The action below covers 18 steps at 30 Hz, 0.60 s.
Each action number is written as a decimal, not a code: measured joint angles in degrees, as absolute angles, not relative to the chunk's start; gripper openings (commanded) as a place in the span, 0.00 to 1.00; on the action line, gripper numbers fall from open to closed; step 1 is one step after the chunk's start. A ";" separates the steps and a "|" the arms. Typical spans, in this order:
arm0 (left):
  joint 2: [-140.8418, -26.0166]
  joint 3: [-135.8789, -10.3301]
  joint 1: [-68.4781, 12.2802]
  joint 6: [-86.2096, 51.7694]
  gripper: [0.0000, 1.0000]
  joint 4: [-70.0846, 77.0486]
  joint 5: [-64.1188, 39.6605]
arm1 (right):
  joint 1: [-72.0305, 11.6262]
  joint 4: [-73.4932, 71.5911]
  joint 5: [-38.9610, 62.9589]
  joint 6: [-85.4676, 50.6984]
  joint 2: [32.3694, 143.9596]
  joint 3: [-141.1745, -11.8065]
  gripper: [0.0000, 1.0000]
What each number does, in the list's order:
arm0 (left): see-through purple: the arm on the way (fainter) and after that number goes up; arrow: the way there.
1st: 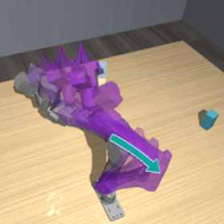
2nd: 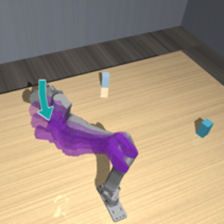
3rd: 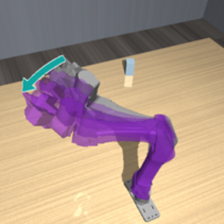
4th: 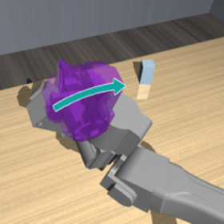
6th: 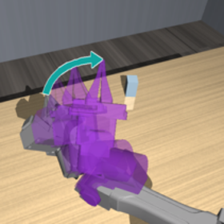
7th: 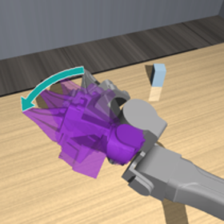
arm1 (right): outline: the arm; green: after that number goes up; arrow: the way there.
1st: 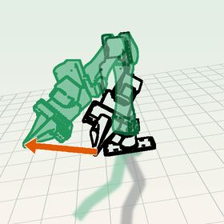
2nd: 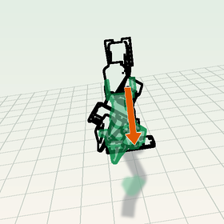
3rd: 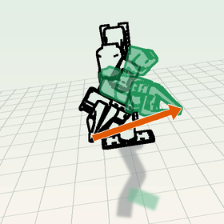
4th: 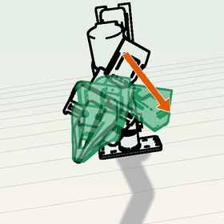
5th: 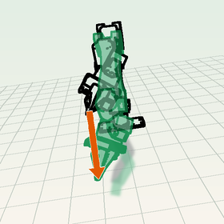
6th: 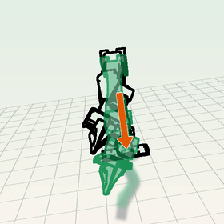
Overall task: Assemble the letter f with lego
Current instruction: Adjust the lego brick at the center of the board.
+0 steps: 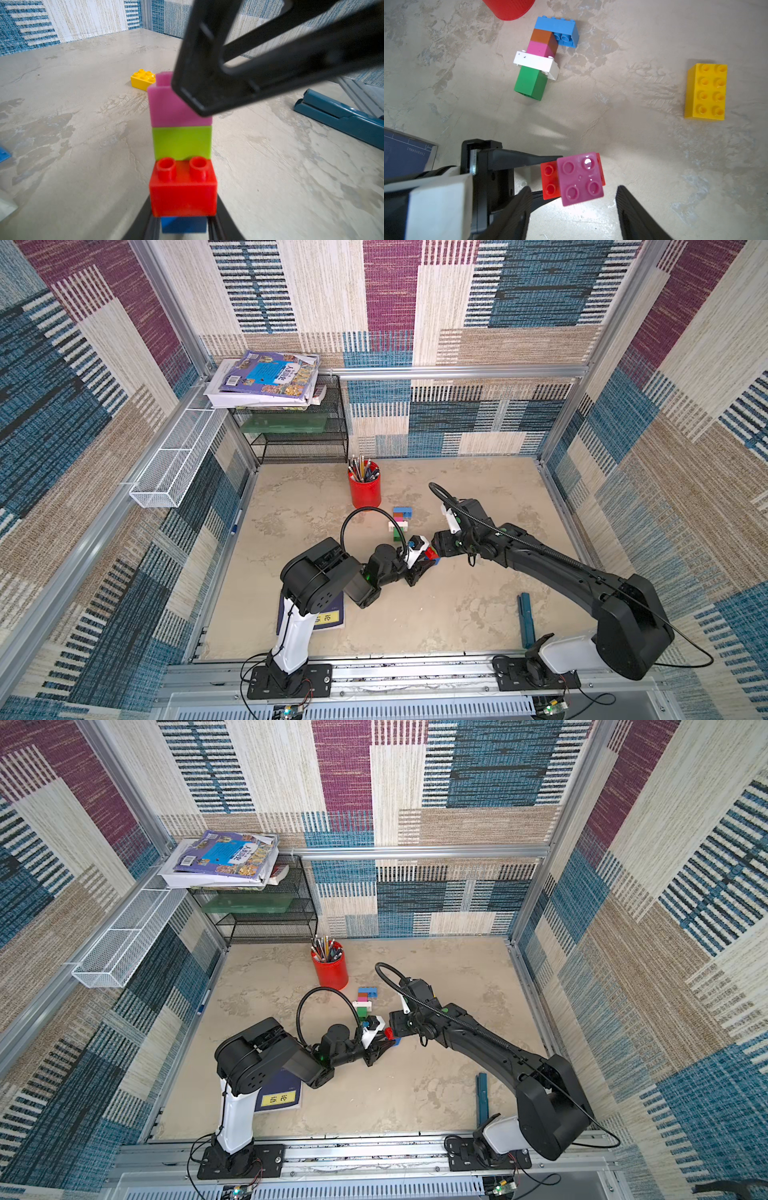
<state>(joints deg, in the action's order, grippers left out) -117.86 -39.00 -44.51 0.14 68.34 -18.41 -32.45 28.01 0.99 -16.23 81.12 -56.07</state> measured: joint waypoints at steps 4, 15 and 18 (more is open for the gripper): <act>-117.86 -39.00 -44.51 0.14 0.08 68.34 -18.44 | -31.88 27.24 1.32 -16.01 81.54 -55.72 0.63; -117.86 -39.00 -44.51 0.14 0.09 68.34 -19.31 | -31.24 26.65 3.53 -15.55 83.26 -55.70 0.58; -117.86 -39.20 -44.49 0.14 0.09 68.34 -19.68 | -31.27 26.52 4.14 -15.53 83.68 -55.70 0.55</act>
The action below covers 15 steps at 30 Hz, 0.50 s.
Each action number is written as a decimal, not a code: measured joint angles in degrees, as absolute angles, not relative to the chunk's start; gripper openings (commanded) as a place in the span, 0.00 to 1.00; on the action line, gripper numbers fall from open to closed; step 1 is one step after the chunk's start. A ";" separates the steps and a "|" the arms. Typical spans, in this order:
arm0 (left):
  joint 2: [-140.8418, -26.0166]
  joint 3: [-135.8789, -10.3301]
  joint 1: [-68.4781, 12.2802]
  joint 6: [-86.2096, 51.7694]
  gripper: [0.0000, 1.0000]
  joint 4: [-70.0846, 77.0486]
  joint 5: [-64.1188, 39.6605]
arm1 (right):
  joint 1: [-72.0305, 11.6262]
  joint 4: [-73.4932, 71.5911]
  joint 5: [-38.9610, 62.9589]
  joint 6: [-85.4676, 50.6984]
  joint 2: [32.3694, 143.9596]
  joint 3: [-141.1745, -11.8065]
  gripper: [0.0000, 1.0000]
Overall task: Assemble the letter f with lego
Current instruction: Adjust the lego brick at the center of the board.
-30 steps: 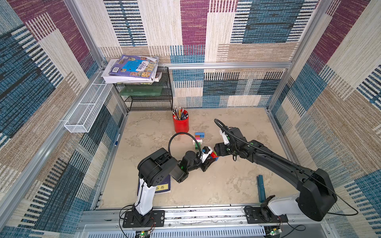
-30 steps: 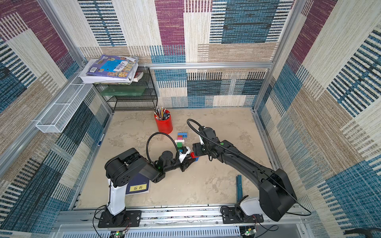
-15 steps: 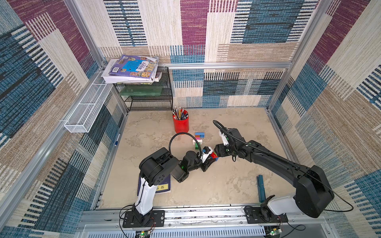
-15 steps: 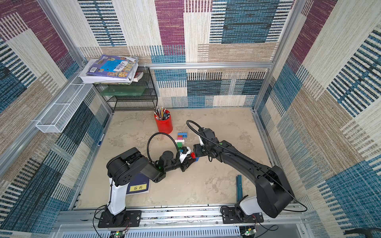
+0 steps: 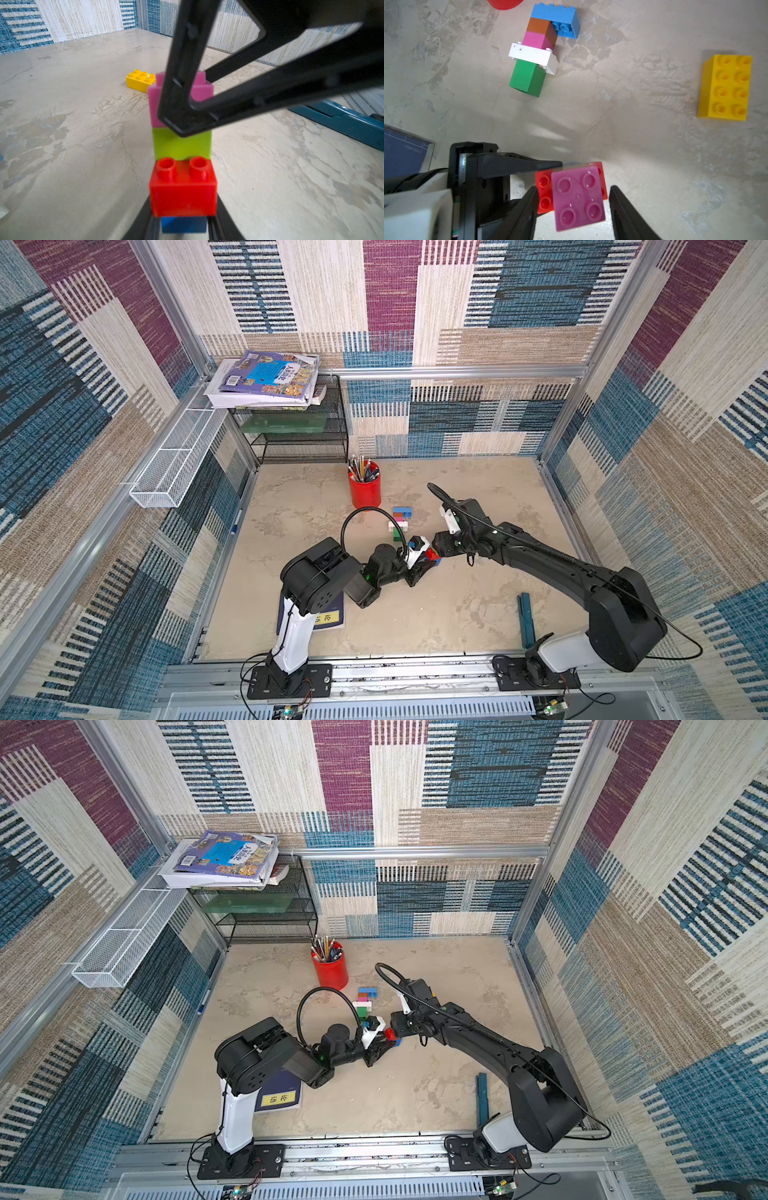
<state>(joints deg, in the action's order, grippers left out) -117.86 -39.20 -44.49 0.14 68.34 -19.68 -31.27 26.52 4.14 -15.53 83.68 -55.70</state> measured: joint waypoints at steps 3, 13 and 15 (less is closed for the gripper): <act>-117.86 -39.42 -44.47 0.14 0.10 68.31 -19.84 | -31.27 26.39 4.54 -15.51 83.92 -55.66 0.50; -118.06 -40.07 -44.36 0.10 0.16 67.83 -19.92 | -31.18 26.41 4.47 -14.92 84.01 -55.64 0.38; -118.06 -40.42 -44.36 0.10 0.18 67.13 -19.94 | -31.18 26.41 4.45 -14.92 84.07 -55.64 0.37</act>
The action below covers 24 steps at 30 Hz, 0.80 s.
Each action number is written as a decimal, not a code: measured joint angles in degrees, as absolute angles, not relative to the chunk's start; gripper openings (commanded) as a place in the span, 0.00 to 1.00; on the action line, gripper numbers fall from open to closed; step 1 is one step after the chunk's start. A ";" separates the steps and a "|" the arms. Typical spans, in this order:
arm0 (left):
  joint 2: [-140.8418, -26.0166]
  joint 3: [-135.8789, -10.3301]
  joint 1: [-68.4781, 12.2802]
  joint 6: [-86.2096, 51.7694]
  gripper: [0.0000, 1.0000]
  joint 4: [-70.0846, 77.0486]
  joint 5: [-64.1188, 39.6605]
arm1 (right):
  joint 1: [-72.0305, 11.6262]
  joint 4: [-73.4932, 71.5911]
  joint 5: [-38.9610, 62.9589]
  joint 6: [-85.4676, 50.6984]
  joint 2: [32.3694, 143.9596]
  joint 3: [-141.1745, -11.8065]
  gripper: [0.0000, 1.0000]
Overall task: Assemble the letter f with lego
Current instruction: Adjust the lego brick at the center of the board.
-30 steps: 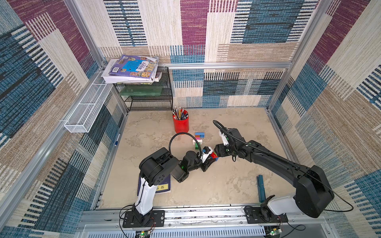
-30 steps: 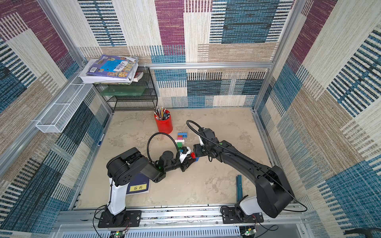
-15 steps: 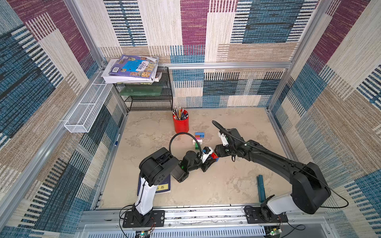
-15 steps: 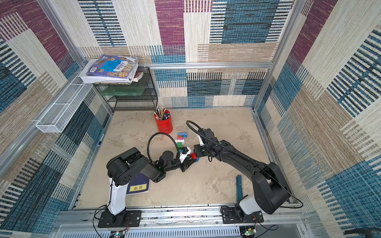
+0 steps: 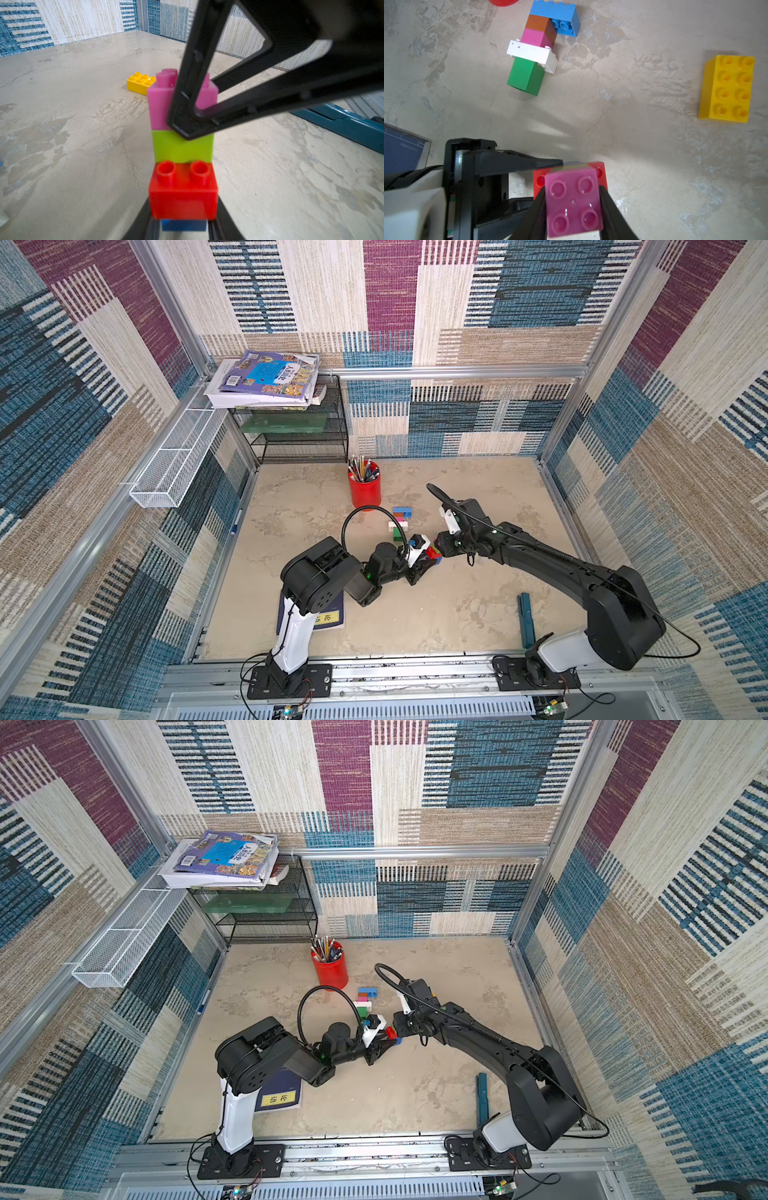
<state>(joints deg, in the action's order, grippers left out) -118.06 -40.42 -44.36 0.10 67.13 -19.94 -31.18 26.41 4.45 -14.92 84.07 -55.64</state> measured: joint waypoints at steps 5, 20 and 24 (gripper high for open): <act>-118.06 -40.82 -44.36 0.05 0.23 65.93 -20.12 | -31.22 26.83 4.40 -14.72 84.09 -55.64 0.36; -118.06 -41.74 -44.36 -0.08 0.31 63.16 -20.03 | -31.53 26.20 4.34 -15.00 84.49 -55.64 0.35; -118.06 -41.74 -44.36 -0.05 0.32 63.13 -20.01 | -31.62 25.52 4.10 -15.00 84.86 -55.64 0.34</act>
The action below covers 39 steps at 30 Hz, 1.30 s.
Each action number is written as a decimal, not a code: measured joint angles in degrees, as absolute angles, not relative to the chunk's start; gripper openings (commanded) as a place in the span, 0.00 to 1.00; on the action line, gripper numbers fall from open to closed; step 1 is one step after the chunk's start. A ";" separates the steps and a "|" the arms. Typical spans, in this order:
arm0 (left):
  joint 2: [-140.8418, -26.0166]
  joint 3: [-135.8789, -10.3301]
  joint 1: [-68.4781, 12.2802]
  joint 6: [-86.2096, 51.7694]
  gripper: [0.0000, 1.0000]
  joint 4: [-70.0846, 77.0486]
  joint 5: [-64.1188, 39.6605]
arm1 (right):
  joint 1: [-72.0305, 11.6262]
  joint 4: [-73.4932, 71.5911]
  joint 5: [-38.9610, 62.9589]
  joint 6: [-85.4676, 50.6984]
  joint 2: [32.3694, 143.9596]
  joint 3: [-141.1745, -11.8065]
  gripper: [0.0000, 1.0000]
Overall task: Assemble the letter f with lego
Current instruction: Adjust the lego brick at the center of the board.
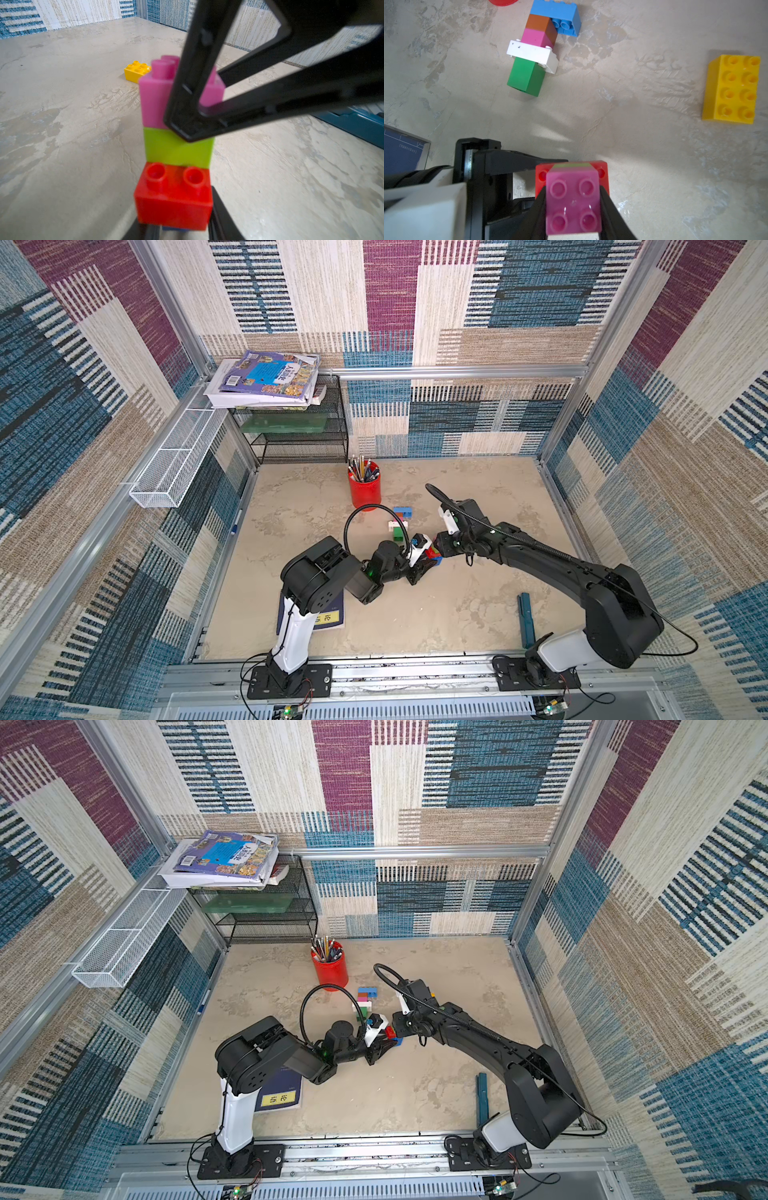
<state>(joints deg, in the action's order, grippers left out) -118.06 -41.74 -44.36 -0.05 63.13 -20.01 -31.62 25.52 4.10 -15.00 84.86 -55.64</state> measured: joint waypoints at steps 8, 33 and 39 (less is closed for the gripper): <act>-118.17 -41.54 -44.10 -0.05 0.33 63.46 -19.92 | -31.81 24.95 3.79 -15.05 85.03 -55.64 0.34; -119.63 -43.75 -43.62 0.08 0.60 57.49 -19.81 | -32.14 27.27 2.39 -15.88 83.09 -56.18 0.34; -118.56 -42.65 -43.20 0.10 0.78 57.41 -19.84 | -32.14 27.35 2.35 -15.84 83.26 -56.36 0.34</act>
<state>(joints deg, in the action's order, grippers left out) -118.56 -42.65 -43.20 0.10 57.41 -19.84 -32.14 27.35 2.35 -15.84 83.26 -56.36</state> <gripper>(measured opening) 0.748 0.371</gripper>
